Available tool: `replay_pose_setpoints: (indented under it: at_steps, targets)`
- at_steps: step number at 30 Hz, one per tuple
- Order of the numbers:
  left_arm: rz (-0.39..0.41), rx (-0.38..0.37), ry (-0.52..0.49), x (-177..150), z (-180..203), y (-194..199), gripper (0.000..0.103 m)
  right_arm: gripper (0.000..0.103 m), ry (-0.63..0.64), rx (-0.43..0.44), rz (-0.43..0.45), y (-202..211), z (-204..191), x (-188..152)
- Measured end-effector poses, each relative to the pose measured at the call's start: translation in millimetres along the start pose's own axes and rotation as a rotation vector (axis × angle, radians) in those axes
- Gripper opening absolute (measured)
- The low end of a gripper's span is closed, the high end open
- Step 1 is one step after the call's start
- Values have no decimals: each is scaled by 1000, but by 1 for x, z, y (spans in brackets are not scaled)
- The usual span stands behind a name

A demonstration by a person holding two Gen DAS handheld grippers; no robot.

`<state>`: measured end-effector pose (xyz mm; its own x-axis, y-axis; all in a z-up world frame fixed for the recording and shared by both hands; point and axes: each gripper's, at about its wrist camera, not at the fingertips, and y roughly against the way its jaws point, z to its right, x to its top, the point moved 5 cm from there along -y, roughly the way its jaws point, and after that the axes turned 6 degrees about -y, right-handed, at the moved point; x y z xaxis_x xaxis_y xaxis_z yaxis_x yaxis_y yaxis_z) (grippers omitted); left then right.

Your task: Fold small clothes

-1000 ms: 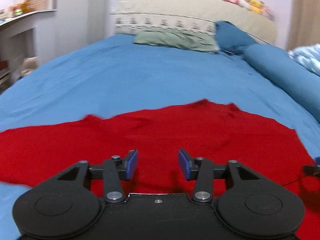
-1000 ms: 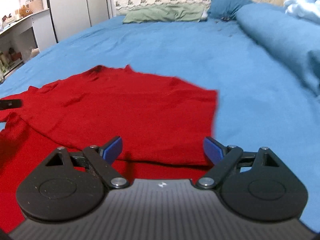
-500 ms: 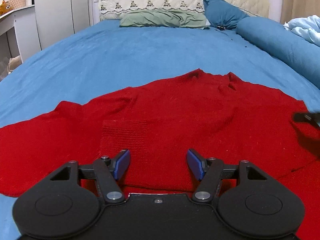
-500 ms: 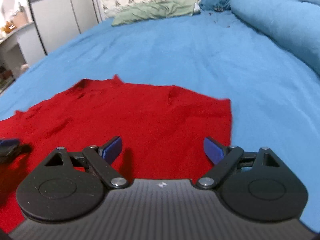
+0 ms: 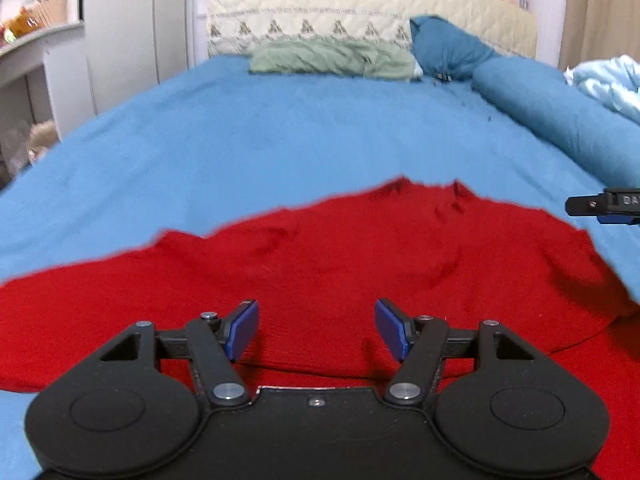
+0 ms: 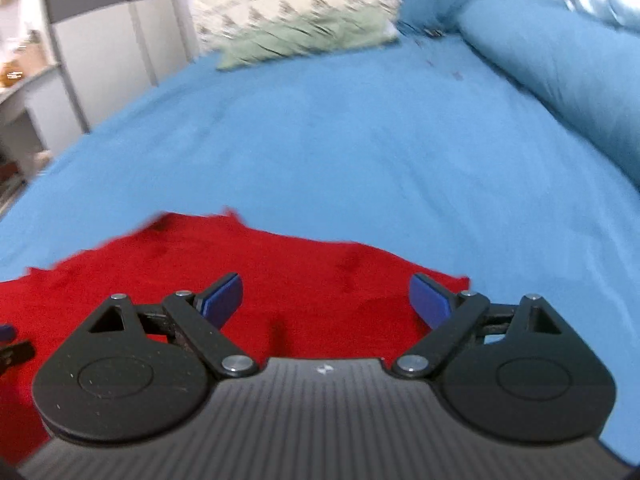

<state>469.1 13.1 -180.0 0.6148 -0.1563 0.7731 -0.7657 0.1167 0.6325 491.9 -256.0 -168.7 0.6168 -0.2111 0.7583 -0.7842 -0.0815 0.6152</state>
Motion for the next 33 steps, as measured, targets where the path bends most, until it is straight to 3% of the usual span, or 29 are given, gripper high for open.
replay_pose_setpoints:
  at_steps: [3,5,11,15,24,27,29,33]
  targets:
    - [26,21,4,7,-18,38,81,103,70,-10,5,35,-31,6]
    - [47,42,25,9,-35,63,101,103,85,9,18,57,-52,7]
    - [92,146,130,9,-107,125,102,103,114,65,-21,93,-120,-3]
    - [103,222,221,1,-162,155,103,103,151,147,-45,106,-170,-21]
    - [76,378,423,-54,-283,172,103,103,241,274,-143,77,-285,-70]
    - [59,386,517,-84,-319,159,100,103,249,297,-172,63,-313,-86]
    - [38,364,581,-103,-336,145,84,103,249,308,-187,53,-329,-95]
    - [-2,355,641,-127,-354,110,69,103,241,321,-195,36,-345,-101]
